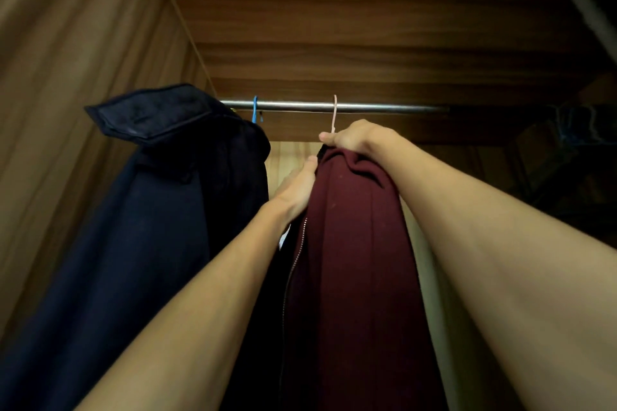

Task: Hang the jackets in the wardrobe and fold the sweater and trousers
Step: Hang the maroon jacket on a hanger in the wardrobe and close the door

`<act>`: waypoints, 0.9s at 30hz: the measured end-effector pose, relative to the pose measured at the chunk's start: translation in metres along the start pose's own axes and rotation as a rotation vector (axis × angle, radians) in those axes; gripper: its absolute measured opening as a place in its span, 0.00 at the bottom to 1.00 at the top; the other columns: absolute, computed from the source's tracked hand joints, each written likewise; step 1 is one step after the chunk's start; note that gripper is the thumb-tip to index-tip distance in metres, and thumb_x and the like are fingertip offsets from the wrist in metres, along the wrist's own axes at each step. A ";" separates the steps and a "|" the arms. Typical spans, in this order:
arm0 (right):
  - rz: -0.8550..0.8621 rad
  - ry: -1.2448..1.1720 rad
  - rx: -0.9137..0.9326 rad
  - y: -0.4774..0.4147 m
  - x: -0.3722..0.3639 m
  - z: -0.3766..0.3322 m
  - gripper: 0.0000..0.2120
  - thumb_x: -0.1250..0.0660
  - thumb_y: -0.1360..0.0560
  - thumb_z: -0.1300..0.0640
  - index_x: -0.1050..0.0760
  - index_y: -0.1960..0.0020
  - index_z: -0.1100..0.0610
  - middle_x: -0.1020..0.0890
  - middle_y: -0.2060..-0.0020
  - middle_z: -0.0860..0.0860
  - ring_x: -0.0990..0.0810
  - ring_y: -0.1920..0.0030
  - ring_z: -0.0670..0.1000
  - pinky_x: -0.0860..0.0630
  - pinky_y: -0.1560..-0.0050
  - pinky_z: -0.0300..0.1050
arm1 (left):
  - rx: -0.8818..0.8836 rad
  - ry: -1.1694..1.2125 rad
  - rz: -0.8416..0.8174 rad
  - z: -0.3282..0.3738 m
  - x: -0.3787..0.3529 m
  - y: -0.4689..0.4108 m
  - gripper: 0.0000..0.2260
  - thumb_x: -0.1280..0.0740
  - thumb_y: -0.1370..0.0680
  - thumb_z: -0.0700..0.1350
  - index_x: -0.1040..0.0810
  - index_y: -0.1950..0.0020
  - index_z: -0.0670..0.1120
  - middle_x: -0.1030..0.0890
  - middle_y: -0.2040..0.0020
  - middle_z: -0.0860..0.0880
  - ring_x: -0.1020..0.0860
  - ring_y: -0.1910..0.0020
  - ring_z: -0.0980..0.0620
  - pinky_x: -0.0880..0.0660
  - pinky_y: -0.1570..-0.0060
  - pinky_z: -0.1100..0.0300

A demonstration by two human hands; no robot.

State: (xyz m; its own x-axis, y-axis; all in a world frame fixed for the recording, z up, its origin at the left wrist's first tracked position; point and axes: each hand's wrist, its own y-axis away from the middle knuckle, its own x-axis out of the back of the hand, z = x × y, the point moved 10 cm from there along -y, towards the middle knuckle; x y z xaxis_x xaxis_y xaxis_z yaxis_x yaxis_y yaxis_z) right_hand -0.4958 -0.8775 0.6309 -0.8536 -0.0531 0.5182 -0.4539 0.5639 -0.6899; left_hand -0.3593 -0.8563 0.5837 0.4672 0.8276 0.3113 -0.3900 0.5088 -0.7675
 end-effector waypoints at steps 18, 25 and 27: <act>0.117 -0.346 -0.094 0.090 0.011 0.038 0.28 0.33 0.29 0.38 0.25 0.38 0.57 0.19 0.46 0.56 0.18 0.50 0.58 0.21 0.42 0.52 | -0.016 0.174 0.180 0.019 0.019 0.099 0.23 0.50 0.20 0.61 0.26 0.31 0.56 0.21 0.37 0.49 0.24 0.38 0.47 0.31 0.33 0.47; 0.303 -0.055 0.047 0.160 0.030 0.039 0.22 0.47 0.16 0.48 0.34 0.26 0.56 0.26 0.31 0.57 0.28 0.31 0.57 0.33 0.35 0.47 | -0.076 0.025 0.048 0.052 0.011 0.162 0.22 0.52 0.16 0.58 0.39 0.22 0.56 0.30 0.27 0.49 0.31 0.29 0.48 0.39 0.39 0.59; 0.292 0.112 0.116 0.185 0.032 0.035 0.21 0.47 0.17 0.54 0.35 0.25 0.57 0.26 0.31 0.58 0.27 0.32 0.58 0.30 0.32 0.51 | -0.118 -0.073 -0.015 0.061 0.005 0.184 0.24 0.51 0.16 0.57 0.46 0.20 0.55 0.35 0.23 0.47 0.35 0.25 0.47 0.40 0.32 0.57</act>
State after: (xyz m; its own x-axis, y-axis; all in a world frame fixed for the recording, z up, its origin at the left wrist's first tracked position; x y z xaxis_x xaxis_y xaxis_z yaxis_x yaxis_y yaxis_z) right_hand -0.6160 -0.8041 0.5021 -0.9212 0.1918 0.3384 -0.2259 0.4444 -0.8669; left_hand -0.4770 -0.7439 0.4787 0.4115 0.8372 0.3602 -0.2854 0.4937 -0.8215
